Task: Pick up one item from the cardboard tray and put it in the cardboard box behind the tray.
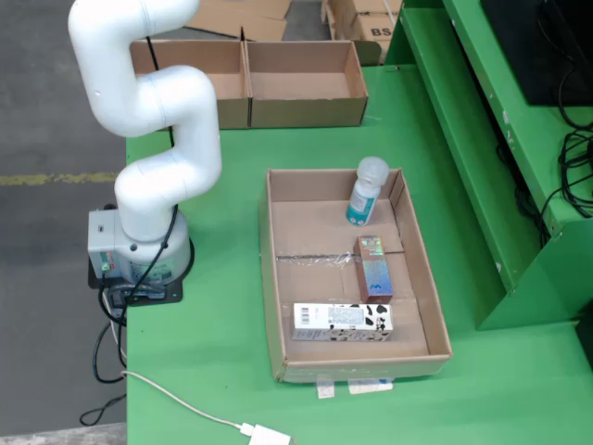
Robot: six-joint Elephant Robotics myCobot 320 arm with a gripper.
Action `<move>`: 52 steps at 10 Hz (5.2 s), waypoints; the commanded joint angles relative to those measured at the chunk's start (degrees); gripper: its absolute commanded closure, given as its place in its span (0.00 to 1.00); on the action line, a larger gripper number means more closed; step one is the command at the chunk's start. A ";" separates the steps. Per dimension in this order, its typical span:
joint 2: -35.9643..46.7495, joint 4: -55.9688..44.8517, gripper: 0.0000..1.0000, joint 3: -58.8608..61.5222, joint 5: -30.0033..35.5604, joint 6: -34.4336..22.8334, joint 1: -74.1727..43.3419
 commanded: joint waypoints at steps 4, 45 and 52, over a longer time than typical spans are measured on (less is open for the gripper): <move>-1.01 -6.61 1.00 0.96 3.98 5.22 9.23; -27.08 9.97 1.00 0.96 23.50 -7.30 -11.88; -30.65 7.55 1.00 0.96 24.55 -6.96 -11.38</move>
